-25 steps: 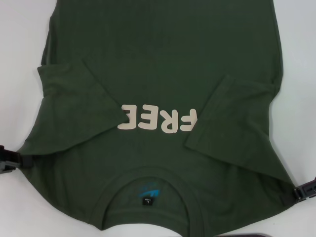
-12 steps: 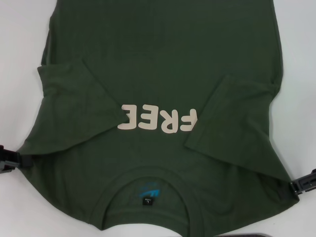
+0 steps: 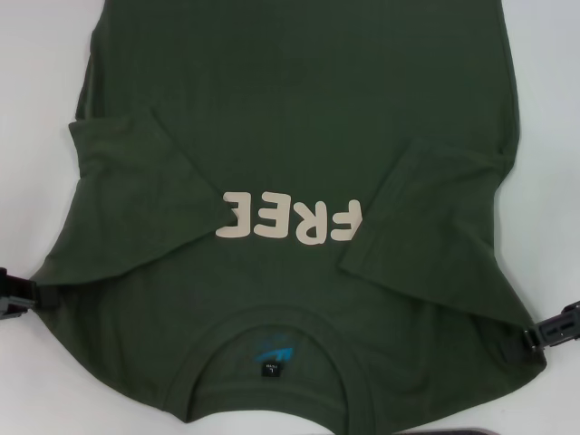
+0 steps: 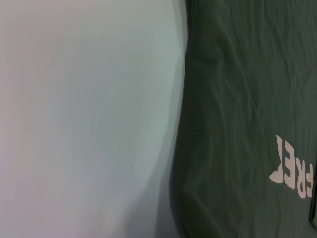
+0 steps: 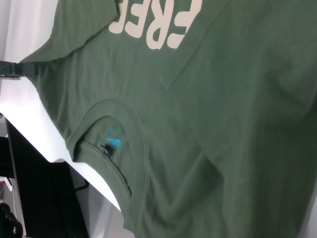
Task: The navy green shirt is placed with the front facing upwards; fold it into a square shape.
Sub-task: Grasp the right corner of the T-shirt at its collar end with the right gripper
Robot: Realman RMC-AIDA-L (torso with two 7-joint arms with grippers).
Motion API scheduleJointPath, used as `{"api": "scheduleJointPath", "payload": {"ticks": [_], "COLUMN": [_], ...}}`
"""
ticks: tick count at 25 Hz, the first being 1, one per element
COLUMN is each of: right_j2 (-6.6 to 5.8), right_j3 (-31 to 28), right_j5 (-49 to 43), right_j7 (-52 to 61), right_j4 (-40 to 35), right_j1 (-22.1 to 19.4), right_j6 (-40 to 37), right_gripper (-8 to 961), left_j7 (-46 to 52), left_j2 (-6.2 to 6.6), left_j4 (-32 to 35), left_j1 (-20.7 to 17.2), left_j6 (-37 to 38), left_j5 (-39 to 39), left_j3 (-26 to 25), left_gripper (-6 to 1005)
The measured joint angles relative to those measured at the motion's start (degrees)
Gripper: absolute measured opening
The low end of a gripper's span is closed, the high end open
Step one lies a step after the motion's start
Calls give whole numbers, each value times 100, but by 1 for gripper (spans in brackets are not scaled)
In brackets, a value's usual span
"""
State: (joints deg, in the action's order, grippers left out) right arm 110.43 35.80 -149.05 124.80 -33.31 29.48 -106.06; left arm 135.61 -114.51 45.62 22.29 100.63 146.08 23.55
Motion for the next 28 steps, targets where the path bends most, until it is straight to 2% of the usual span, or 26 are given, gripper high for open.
{"api": "scheduleJointPath", "payload": {"ticks": [11,18,28], "right_j2": [54,-45,-67], "right_j3": [31,-54,-14], "right_j5": [-46,-42,-283], "right_j7": [37,66,228], "right_j4": [0,-65,-72], "right_j1": [24,-52,-57], "right_j6": [-12,-152,-157], "right_gripper": [851,851,852], "left_j7": [0,0,30], "left_j2": [-9,-9,-10], "left_j4": [8,9,9], "left_j1": [11,13,12], "left_j6": [1,-7,-9], "left_j5": [0,0,-1], "left_j3": [0,0,0], "left_gripper": [33,34,33]}}
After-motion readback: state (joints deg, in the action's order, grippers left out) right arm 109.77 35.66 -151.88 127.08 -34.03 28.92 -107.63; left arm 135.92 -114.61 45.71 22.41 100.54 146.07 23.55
